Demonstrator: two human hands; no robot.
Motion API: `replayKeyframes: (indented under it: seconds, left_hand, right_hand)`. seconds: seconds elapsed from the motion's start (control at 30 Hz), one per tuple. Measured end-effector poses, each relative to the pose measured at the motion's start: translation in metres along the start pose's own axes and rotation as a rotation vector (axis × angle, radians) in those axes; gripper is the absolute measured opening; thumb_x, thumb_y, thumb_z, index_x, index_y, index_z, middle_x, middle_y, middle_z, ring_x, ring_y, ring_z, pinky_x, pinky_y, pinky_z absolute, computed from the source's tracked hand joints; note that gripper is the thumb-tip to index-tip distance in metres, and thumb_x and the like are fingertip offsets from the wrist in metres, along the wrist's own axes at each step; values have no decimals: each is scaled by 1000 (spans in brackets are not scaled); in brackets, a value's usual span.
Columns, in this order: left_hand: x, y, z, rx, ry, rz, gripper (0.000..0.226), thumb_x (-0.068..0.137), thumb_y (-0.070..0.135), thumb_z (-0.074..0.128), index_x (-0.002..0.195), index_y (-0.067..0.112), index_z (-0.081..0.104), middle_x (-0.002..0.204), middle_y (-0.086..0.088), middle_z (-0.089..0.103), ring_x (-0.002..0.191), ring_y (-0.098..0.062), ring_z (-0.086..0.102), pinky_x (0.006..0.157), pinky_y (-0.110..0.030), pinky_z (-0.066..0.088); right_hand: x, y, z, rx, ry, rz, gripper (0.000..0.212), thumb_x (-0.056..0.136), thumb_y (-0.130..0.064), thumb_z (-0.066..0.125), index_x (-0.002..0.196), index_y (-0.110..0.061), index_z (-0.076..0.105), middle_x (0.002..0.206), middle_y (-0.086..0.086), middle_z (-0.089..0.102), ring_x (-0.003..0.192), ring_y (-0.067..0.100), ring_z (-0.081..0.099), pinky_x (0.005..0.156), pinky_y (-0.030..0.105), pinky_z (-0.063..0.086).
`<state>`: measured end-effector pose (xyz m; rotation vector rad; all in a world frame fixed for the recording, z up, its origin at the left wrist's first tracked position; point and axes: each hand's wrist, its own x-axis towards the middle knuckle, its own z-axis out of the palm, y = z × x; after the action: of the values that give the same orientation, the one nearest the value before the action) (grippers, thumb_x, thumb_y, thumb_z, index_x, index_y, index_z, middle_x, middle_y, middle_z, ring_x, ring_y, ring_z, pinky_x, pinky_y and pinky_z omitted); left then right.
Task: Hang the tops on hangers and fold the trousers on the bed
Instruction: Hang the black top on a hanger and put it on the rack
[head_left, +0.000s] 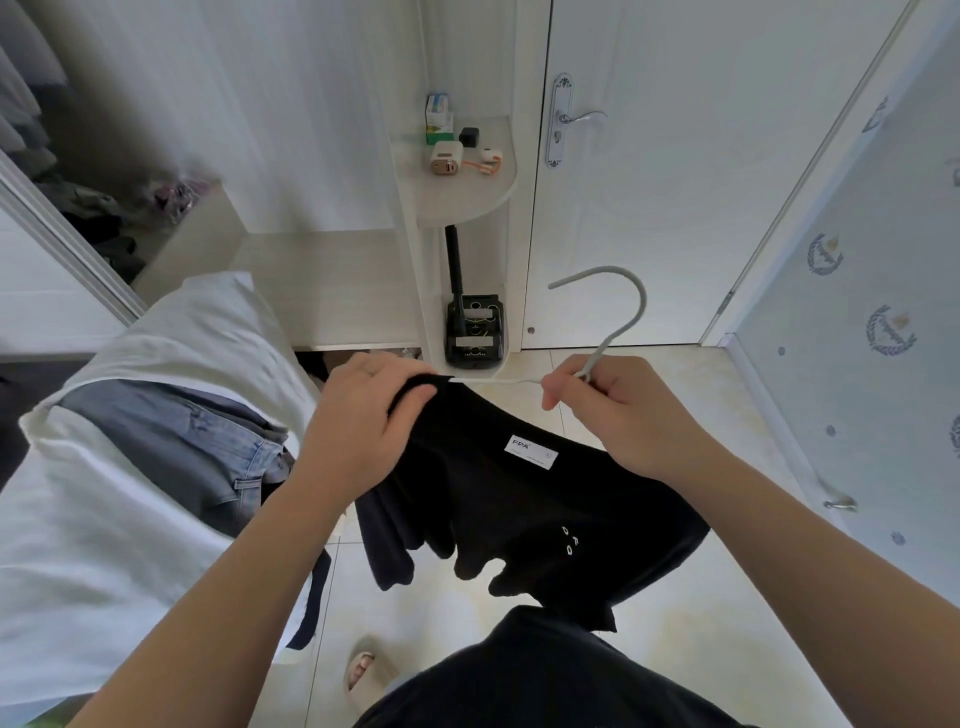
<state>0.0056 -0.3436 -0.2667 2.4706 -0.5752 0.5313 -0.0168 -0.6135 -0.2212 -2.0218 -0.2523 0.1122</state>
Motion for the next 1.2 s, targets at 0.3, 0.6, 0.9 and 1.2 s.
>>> replayKeyframes:
  seconds: [0.3, 0.6, 0.9, 1.2]
  left_hand:
    - [12, -8, -22, -162, 104, -162, 11, 95, 12, 63, 98, 19, 71, 89, 15, 66, 89, 2, 60, 85, -11, 42]
    - [-1, -44, -33, -49, 81, -281, 17, 97, 13, 62, 110, 12, 73, 95, 6, 66, 96, -13, 60, 87, -8, 39]
    - [-14, -50, -26, 86, 123, -245, 16, 95, 8, 66, 110, 6, 73, 90, 3, 62, 94, -27, 60, 85, -29, 42]
    - [11, -37, -53, -250, 257, -342, 27, 97, 15, 64, 97, 42, 65, 95, 22, 68, 96, 6, 60, 90, -10, 43]
  right_hand:
    - [6, 50, -34, -149, -174, 148, 23, 89, -27, 73, 110, -36, 67, 100, -17, 70, 93, -2, 65, 85, 17, 48]
    - [3, 110, -57, -410, -160, 400, 22, 93, -19, 60, 79, -3, 61, 65, 0, 54, 66, 20, 52, 65, 33, 39]
    - [0, 62, -44, -162, 279, 40, 11, 87, -16, 74, 82, -23, 68, 91, -13, 67, 88, 1, 63, 79, 11, 42]
    - [14, 41, -51, -208, 167, -50, 22, 94, -29, 66, 107, -31, 48, 89, -7, 64, 84, 23, 62, 80, 40, 52]
